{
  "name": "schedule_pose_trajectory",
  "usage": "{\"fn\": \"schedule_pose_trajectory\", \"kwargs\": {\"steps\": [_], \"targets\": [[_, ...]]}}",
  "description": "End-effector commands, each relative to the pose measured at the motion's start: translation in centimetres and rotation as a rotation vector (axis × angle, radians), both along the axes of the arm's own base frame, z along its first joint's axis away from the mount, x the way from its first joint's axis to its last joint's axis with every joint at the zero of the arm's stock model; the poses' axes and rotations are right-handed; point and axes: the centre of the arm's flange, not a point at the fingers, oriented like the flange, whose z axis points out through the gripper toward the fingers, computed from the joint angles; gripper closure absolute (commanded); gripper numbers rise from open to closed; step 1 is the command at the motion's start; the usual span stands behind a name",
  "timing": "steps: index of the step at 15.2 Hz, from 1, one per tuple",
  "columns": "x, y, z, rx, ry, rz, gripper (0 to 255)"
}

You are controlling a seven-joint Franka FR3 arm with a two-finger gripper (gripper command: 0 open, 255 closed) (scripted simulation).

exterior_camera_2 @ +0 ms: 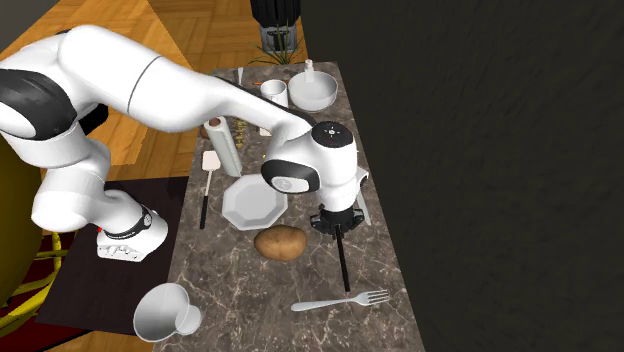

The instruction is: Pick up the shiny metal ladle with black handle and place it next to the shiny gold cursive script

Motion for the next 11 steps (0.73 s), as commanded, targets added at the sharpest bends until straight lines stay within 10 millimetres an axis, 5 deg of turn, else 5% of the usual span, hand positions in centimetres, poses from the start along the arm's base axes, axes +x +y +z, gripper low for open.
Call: {"fn": "schedule_pose_trajectory", "kwargs": {"steps": [1, 11], "targets": [[-0.1, -0.1, 1.1, 0.000, 0.000, 0.000, 255], [-0.1, -0.1, 6.4, 0.000, 0.000, 0.000, 255]]}}
